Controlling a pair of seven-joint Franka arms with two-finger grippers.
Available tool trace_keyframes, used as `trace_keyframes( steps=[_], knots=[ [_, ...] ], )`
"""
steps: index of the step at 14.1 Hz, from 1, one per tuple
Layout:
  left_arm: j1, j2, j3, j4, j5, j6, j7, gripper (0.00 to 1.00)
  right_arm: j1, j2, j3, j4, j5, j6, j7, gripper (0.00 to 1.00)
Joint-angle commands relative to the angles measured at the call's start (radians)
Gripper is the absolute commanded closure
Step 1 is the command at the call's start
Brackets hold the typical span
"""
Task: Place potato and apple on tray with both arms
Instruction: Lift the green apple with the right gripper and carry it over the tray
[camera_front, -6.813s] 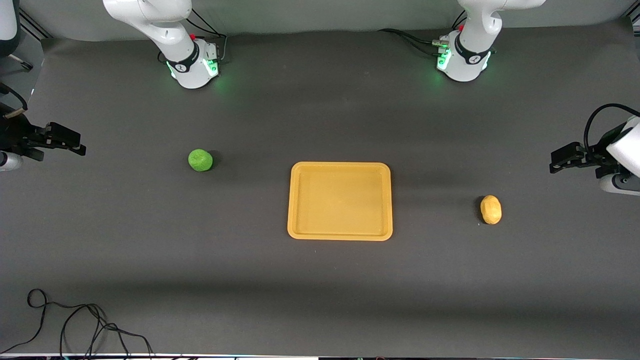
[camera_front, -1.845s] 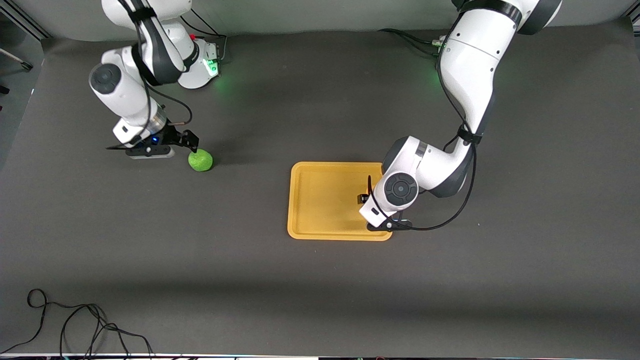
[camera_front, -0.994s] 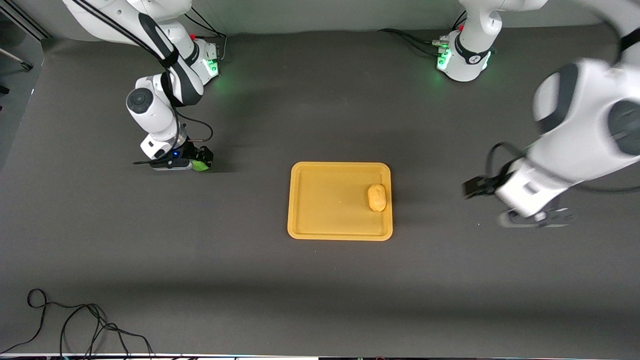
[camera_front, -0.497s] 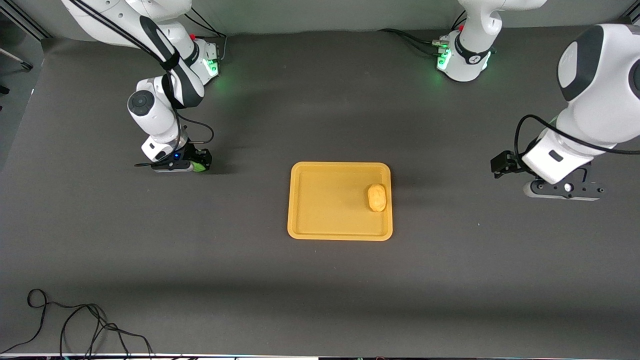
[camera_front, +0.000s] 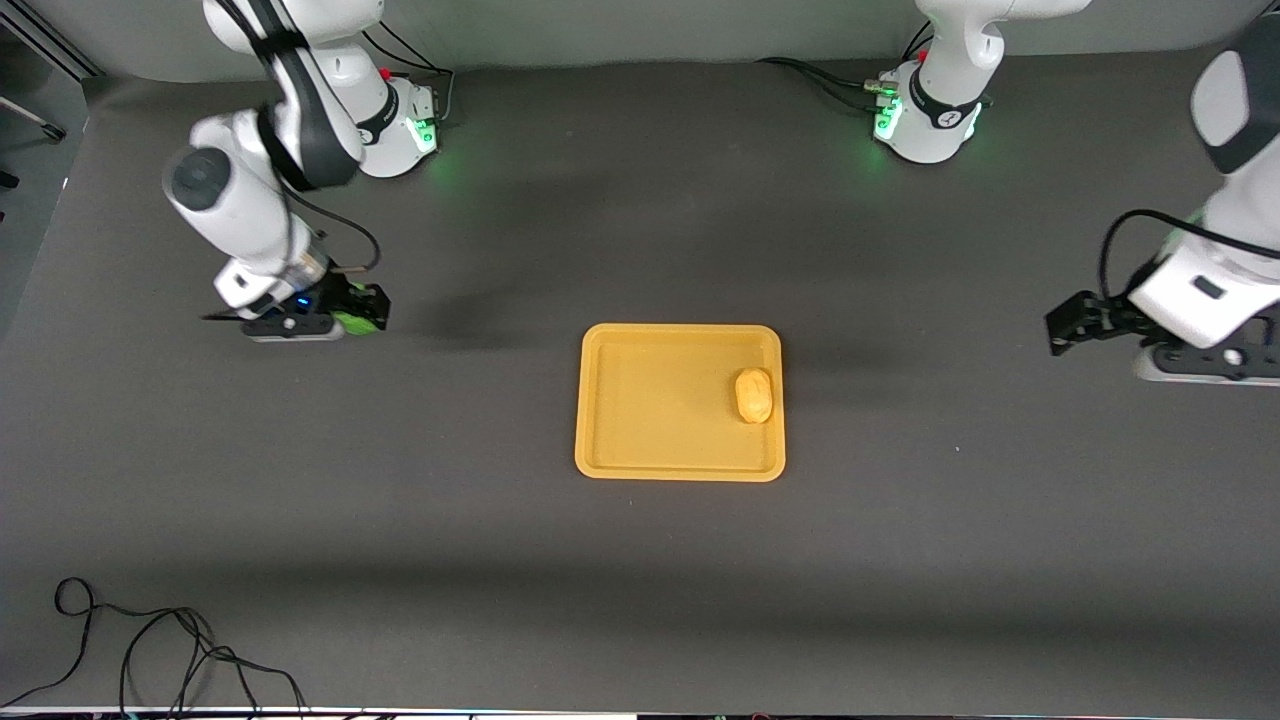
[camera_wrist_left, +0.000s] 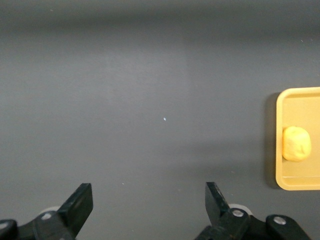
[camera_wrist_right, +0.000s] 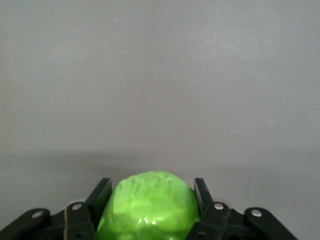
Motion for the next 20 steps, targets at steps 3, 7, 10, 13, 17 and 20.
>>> trace_keyframes(
  steps=[3, 7, 10, 13, 17, 20],
  knots=[
    [0.008, 0.016, -0.006, 0.029, 0.013, -0.031, 0.044, 0.0, 0.038, 0.141, 0.002, 0.51, -0.001, -0.442, 0.02, 0.46],
    [0.021, 0.008, -0.006, 0.023, 0.013, -0.031, 0.047, 0.0, 0.173, 0.342, 0.002, 0.804, 0.041, -0.475, 0.148, 0.46],
    [0.021, -0.003, -0.006, 0.016, 0.003, -0.034, 0.047, 0.0, 0.317, 0.499, 0.002, 0.99, 0.041, -0.475, 0.37, 0.46],
    [0.035, 0.0, -0.004, 0.016, 0.003, -0.025, 0.062, 0.0, 0.465, 0.681, 0.002, 1.181, 0.039, -0.475, 0.634, 0.46],
    [0.034, -0.018, 0.065, 0.008, -0.067, -0.043, 0.179, 0.0, 0.598, 0.948, 0.0, 1.424, 0.031, -0.46, 0.874, 0.46],
    [0.028, -0.03, 0.065, 0.005, -0.067, -0.101, 0.206, 0.01, 0.596, 1.062, 0.0, 1.429, 0.028, -0.31, 0.873, 0.46]
  ],
)
